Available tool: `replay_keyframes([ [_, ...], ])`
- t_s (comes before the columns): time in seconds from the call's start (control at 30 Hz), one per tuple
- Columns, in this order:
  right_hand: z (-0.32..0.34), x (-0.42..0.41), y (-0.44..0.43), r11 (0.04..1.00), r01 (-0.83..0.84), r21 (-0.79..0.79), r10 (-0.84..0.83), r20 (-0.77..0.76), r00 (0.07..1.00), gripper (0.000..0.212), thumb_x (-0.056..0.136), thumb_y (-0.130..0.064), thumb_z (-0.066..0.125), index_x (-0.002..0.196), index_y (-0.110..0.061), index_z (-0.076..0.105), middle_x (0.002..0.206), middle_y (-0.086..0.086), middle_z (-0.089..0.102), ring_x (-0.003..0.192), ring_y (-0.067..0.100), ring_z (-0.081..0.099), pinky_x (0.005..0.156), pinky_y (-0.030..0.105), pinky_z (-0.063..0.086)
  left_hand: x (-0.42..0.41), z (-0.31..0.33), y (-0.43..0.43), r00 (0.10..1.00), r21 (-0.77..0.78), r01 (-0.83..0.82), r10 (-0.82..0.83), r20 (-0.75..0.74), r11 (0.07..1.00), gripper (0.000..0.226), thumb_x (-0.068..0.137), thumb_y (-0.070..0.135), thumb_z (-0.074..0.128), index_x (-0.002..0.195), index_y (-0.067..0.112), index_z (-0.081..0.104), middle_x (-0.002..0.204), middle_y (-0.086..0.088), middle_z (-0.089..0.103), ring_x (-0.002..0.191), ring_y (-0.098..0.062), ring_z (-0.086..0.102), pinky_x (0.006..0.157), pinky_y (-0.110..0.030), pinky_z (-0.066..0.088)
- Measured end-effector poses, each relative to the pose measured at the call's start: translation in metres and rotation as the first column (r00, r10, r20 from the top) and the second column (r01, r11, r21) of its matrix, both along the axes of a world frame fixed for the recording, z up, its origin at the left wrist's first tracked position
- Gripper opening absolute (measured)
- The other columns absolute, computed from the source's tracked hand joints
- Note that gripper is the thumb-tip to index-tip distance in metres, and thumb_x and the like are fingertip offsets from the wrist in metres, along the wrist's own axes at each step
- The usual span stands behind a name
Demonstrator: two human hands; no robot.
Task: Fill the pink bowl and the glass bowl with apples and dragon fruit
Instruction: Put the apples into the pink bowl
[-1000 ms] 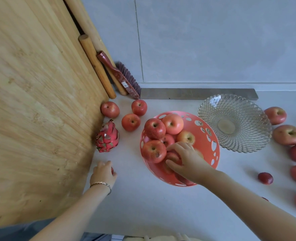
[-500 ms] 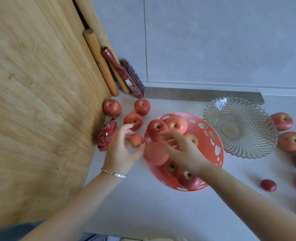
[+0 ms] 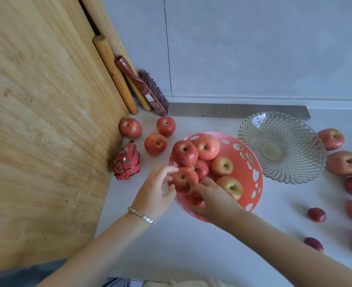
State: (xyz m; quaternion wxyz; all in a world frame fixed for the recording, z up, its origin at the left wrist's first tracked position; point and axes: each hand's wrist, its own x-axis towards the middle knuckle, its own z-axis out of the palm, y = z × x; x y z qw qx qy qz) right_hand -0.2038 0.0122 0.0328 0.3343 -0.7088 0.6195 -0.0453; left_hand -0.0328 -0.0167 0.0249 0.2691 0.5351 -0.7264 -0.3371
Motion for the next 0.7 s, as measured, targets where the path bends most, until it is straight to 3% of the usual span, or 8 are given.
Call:
replay_keyframes([
  [0.13, -0.011, 0.016, 0.0, 0.992, 0.108, 0.057, -0.103, -0.084, 0.991, 0.057, 0.08, -0.043, 0.066, 0.121, -0.012, 0.042, 0.11, 0.007, 0.058, 0.084, 0.02, 0.052, 0.07, 0.03, 0.041, 0.012, 0.002, 0.003, 0.999, 0.052, -0.049, 0.049, -0.001, 0.997, 0.033, 0.081, -0.003, 0.058, 0.1, 0.024, 0.058, 0.1, 0.004, 0.061, 0.086, 0.009, 0.057, 0.076, 0.002, 0.04],
  [0.2, -0.013, 0.018, -0.002, 0.991, 0.116, 0.065, -0.109, -0.105, 0.989, 0.054, 0.08, -0.044, 0.065, 0.117, -0.011, 0.044, 0.109, 0.007, 0.058, 0.08, 0.018, 0.049, 0.068, 0.028, 0.038, 0.016, 0.001, 0.004, 0.998, 0.065, -0.055, 0.054, 0.014, 0.996, 0.033, 0.081, -0.003, 0.057, 0.097, 0.026, 0.057, 0.095, 0.011, 0.058, 0.087, 0.014, 0.055, 0.076, 0.002, 0.04],
  [0.27, -0.013, 0.016, -0.004, 0.984, 0.121, 0.128, -0.12, -0.019, 0.993, 0.042, 0.081, -0.039, 0.066, 0.11, -0.014, 0.049, 0.106, 0.005, 0.058, 0.083, 0.019, 0.054, 0.071, 0.028, 0.042, 0.019, -0.001, 0.004, 0.998, 0.078, -0.056, 0.054, 0.032, 0.995, 0.03, 0.081, -0.003, 0.057, 0.099, 0.021, 0.06, 0.094, 0.013, 0.056, 0.088, 0.015, 0.054, 0.076, 0.002, 0.04],
  [0.37, -0.006, 0.008, -0.006, 0.985, 0.077, 0.153, -0.097, 0.129, 0.987, 0.016, 0.084, -0.03, 0.062, 0.095, -0.022, 0.053, 0.092, -0.003, 0.059, 0.092, 0.02, 0.062, 0.079, 0.025, 0.045, 0.022, -0.001, 0.0, 0.996, 0.089, -0.075, 0.071, 0.055, 0.993, 0.026, 0.083, -0.002, 0.056, 0.102, 0.014, 0.063, 0.095, 0.009, 0.057, 0.084, 0.007, 0.056, 0.075, 0.003, 0.039],
  [0.47, 0.006, -0.007, -0.019, 0.994, 0.079, 0.079, -0.089, 0.14, 0.986, 0.013, 0.08, -0.02, 0.064, 0.091, -0.026, 0.059, 0.083, -0.008, 0.062, 0.086, 0.012, 0.063, 0.074, 0.016, 0.046, 0.023, 0.004, -0.012, 0.993, 0.076, -0.106, 0.101, 0.067, 0.991, 0.026, 0.082, -0.003, 0.056, 0.102, 0.012, 0.063, 0.097, 0.005, 0.058, 0.087, -0.005, 0.057, 0.078, -0.005, 0.042],
  [0.53, 0.013, -0.017, -0.034, 0.995, 0.101, 0.004, -0.1, 0.187, 0.977, 0.015, 0.08, -0.016, 0.063, 0.079, -0.03, 0.059, 0.079, -0.012, 0.065, 0.082, 0.009, 0.064, 0.077, 0.017, 0.051, 0.024, 0.007, -0.029, 0.987, 0.031, -0.127, 0.123, 0.105, 0.991, 0.027, 0.081, -0.004, 0.056, 0.104, 0.009, 0.063, 0.098, 0.002, 0.056, 0.091, -0.013, 0.056, 0.084, -0.02, 0.045],
  [0.6, 0.019, -0.024, -0.053, 0.99, 0.137, -0.046, -0.124, 0.222, 0.967, 0.018, 0.08, -0.012, 0.063, 0.075, -0.029, 0.058, 0.074, -0.015, 0.064, 0.076, 0.004, 0.064, 0.076, 0.011, 0.05, 0.025, 0.009, -0.053, 0.969, -0.004, -0.137, 0.135, 0.209, 0.991, 0.031, 0.08, -0.002, 0.057, 0.11, 0.006, 0.06, 0.102, -0.004, 0.054, 0.097, -0.018, 0.053, 0.089, -0.023, 0.04],
  [0.7, 0.027, -0.029, -0.086, 0.979, 0.19, -0.074, -0.163, 0.277, 0.947, 0.011, 0.082, -0.009, 0.062, 0.08, -0.02, 0.061, 0.072, -0.015, 0.061, 0.064, -0.007, 0.058, 0.065, 0.002, 0.042, 0.025, 0.009, -0.097, 0.909, 0.045, -0.166, 0.135, 0.395, 0.985, 0.044, 0.079, 0.008, 0.062, 0.123, 0.009, 0.051, 0.126, -0.013, 0.048, 0.117, -0.028, 0.047, 0.101, -0.032, 0.036],
])
